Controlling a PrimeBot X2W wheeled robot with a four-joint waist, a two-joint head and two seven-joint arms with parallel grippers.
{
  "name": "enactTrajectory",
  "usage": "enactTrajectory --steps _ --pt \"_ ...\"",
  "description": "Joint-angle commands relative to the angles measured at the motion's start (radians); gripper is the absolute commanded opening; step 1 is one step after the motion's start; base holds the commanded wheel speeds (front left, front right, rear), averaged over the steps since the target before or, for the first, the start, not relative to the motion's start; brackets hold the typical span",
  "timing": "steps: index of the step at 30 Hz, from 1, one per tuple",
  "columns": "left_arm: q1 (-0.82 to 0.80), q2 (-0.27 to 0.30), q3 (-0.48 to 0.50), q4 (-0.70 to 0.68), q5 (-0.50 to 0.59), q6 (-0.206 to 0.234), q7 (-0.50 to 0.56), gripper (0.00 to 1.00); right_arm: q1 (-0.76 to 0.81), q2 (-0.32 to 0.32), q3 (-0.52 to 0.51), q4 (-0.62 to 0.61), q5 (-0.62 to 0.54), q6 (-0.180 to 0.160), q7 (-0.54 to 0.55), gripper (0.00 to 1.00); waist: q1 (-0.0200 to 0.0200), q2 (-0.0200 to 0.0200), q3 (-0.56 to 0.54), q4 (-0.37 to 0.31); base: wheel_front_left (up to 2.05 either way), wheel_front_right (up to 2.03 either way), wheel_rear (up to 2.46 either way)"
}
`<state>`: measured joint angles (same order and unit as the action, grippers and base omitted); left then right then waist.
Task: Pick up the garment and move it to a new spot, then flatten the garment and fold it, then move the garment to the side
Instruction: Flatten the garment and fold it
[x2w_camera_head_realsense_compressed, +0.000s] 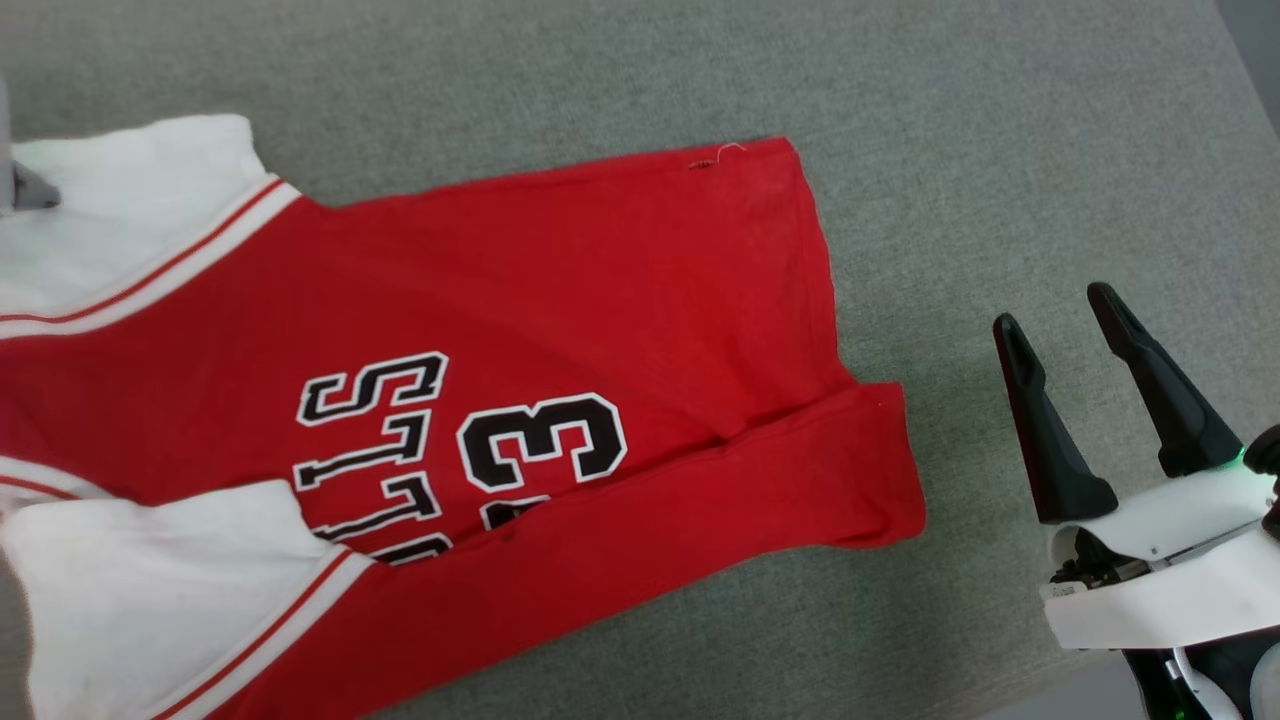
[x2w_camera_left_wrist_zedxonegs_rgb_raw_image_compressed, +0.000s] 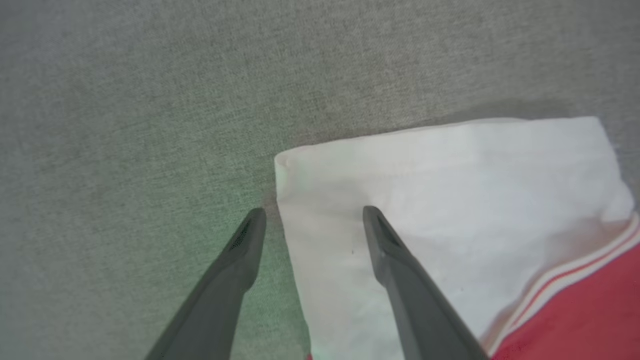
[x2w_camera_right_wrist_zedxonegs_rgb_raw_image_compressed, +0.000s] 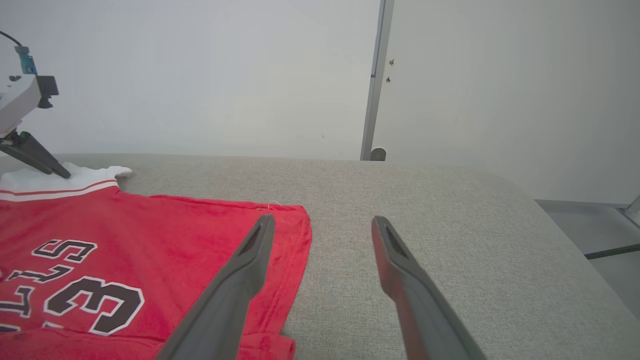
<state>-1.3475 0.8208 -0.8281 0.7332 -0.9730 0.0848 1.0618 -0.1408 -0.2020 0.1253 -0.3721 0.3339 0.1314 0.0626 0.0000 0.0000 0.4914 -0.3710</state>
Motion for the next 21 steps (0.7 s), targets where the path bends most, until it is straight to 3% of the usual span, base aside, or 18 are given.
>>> enactTrajectory --steps 1,10,11,12,13,17,21 --pt "-0.014 0.005 0.001 0.008 0.000 0.013 0.012 1.00 -0.015 0.007 -0.001 -0.006 0.012 -0.001 0.002 1.00 0.0000 0.0000 0.032 -0.019 0.00 0.00 0.00" --pt "0.011 -0.013 -0.025 0.034 -0.001 0.048 0.069 0.97 -0.035 0.007 -0.009 -0.017 0.037 -0.001 0.035 1.00 0.0000 0.0000 0.046 -0.015 0.00 0.00 0.00" --pt "0.012 -0.016 -0.023 0.033 -0.002 0.049 0.061 0.88 -0.039 0.004 -0.011 -0.018 0.044 -0.001 0.039 1.00 0.0000 0.0000 0.047 -0.015 0.00 0.00 0.00" --pt "0.013 -0.021 -0.017 0.035 -0.010 0.051 0.058 0.64 -0.039 0.005 -0.010 -0.016 0.060 -0.001 0.049 1.00 0.0000 0.0000 0.048 -0.014 0.00 0.00 0.00" --pt "0.014 -0.030 -0.007 0.038 -0.022 0.056 0.051 0.00 -0.041 0.004 -0.010 -0.018 0.067 -0.001 0.053 1.00 0.0000 0.0000 0.049 -0.012 0.00 0.00 0.00" --pt "-0.005 -0.049 -0.005 0.029 -0.010 0.040 0.004 0.00 -0.064 -0.016 0.001 -0.022 0.109 -0.001 0.099 1.00 0.0000 0.0000 0.052 0.000 0.00 0.00 0.00" --pt "-0.021 -0.078 -0.006 0.040 -0.010 0.018 -0.018 0.00 -0.125 -0.056 0.022 -0.004 0.184 -0.001 0.216 1.00 0.0000 0.0000 0.053 0.015 0.00 0.00 0.00"
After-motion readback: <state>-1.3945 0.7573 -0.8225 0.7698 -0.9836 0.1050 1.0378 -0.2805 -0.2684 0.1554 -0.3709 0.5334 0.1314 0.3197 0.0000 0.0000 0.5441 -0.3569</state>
